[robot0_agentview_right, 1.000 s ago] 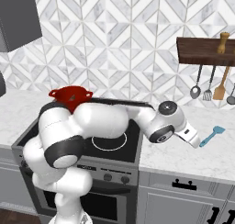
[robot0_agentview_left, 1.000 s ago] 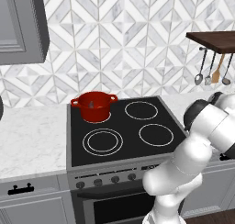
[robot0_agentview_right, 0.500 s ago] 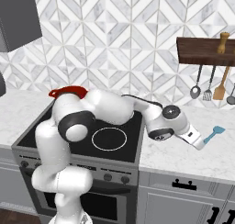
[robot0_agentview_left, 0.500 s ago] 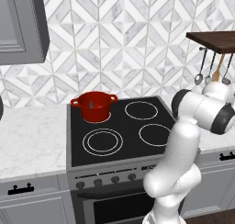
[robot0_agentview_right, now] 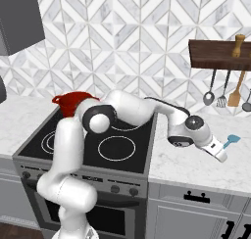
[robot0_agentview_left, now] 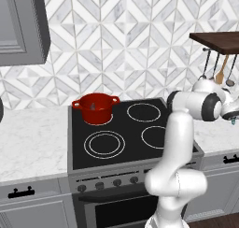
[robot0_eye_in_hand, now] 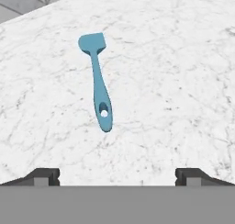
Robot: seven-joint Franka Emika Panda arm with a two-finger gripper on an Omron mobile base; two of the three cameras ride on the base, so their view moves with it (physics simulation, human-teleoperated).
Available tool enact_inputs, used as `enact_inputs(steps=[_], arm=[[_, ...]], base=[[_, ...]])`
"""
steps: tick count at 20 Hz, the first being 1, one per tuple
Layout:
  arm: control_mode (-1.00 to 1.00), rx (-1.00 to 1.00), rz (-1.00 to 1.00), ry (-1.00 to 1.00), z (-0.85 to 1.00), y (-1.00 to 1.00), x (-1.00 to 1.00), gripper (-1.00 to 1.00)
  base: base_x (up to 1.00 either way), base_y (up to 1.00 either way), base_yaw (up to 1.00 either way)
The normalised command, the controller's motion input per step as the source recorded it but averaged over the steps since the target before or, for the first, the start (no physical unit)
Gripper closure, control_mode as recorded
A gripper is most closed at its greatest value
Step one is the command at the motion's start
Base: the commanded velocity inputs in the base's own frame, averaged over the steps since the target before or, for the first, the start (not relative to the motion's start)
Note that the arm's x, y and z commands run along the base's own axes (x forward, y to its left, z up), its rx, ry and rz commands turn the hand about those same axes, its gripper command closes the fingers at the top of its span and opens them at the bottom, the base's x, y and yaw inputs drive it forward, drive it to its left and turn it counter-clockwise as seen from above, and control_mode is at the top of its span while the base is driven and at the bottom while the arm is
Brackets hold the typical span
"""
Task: Put the potato and onion in the pot. Retrieve the spatula and lightly stir the vegetables in the pot.
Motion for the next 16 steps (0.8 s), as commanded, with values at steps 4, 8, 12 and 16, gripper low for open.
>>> enact_inputs(steps=[4,8,12,16], arm=[[-1.0,0.09,0.04,0.05,-0.2,-0.16,0.27,-1.0],[-1.0,0.1,0.07,0.04,-0.12,-0.01,0.46,-1.0],[-1.0,0.07,0.05,0.05,-0.15,-0.09,0.43,-1.0],[-1.0,0.02,0.01,0.04,-0.24,-0.12,0.23,-1.0]], base=[[0.0,0.0,0.0],[0.0,0.0,0.0],[0.0,0.0,0.0],[0.0,0.0,0.0]])
